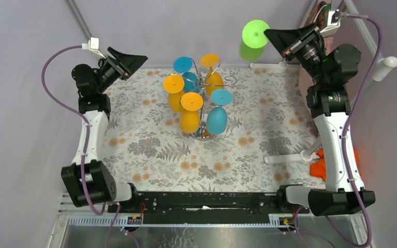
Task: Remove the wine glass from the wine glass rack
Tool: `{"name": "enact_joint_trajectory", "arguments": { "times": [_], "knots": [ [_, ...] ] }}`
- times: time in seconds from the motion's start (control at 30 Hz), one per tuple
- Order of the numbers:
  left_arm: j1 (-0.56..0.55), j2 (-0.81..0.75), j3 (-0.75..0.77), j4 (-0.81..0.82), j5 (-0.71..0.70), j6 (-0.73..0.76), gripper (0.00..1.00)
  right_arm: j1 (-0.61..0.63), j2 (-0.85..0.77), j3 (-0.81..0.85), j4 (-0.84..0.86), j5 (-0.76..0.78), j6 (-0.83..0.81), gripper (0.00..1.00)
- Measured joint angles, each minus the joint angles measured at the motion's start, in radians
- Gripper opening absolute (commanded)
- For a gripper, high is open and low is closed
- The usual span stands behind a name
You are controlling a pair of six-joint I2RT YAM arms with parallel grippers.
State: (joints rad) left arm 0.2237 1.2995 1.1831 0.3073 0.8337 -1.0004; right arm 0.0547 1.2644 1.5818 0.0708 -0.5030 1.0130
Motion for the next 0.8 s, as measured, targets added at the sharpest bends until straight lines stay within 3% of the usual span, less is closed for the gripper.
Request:
{"name": "enact_joint_trajectory", "arguments": {
  "times": [0.27,0.37,0.6,0.8],
  "knots": [
    [0.0,0.28,0.06,0.8,0.088,-0.533,0.81,0.026,0.086,-0.042,0.467,-0.199,0.332,0.0],
    [-0.006,0.368,0.129,0.985,0.095,-0.671,0.81,0.068,0.159,-0.038,0.594,-0.229,0.426,0.0],
    [-0.047,0.389,0.194,1.167,0.116,-0.769,0.81,0.253,0.368,0.104,0.764,-0.274,0.565,0.0],
    [-0.054,0.396,0.185,1.209,0.122,-0.792,0.81,0.329,0.461,0.2,0.856,-0.276,0.633,0.0]
  ]
}}
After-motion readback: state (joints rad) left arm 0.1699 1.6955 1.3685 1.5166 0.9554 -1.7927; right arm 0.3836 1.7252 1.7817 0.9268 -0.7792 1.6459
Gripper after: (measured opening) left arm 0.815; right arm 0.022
